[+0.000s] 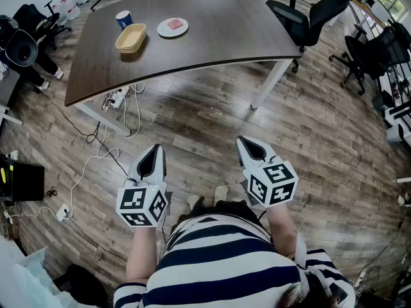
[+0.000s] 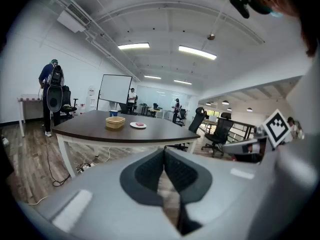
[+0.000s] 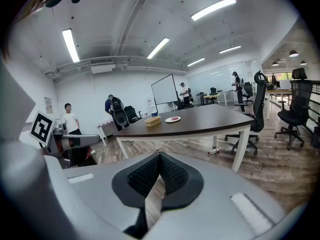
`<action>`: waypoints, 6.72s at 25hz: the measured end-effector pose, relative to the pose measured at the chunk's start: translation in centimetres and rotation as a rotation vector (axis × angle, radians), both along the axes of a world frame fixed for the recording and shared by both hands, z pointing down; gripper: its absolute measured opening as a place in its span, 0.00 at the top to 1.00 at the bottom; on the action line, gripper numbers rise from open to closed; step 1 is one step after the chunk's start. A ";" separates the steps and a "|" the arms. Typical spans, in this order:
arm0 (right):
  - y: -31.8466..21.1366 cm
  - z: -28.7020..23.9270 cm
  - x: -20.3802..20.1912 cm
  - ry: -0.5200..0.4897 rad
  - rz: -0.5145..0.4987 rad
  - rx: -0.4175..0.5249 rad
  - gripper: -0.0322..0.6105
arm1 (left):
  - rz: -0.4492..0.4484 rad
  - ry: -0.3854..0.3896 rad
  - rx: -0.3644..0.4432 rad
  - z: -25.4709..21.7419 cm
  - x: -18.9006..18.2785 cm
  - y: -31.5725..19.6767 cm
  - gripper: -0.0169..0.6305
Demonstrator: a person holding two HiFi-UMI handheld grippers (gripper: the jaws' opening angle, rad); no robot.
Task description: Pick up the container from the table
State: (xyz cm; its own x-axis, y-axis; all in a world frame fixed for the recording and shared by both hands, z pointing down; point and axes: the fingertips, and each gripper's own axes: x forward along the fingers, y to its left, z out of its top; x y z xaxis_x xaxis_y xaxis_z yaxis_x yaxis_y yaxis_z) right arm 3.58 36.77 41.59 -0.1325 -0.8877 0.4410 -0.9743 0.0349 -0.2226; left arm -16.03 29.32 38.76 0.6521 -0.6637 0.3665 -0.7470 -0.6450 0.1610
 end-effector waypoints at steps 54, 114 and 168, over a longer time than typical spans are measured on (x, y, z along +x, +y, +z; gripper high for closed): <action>-27.6 2.0 0.1 0.078 -0.234 -0.033 0.96 | -0.086 -0.020 0.019 1.9 2.4 -25.4 0.97; -64.6 5.9 -0.5 0.020 -0.536 -0.131 0.90 | 0.039 -0.522 -0.104 8.8 7.0 -60.7 0.97; -63.5 6.0 -0.9 0.035 -0.421 -0.162 0.91 | 0.380 -0.826 -0.014 9.8 7.0 -59.2 0.97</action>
State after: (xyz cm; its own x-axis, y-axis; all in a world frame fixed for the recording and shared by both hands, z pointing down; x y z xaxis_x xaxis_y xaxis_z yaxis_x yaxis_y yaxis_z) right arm 2.65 -26.74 47.59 -0.4501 -0.6785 0.5805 -0.8896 0.3972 -0.2254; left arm -9.06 -29.87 48.55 0.3520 -0.4493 0.8211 -0.3652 -0.8736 -0.3215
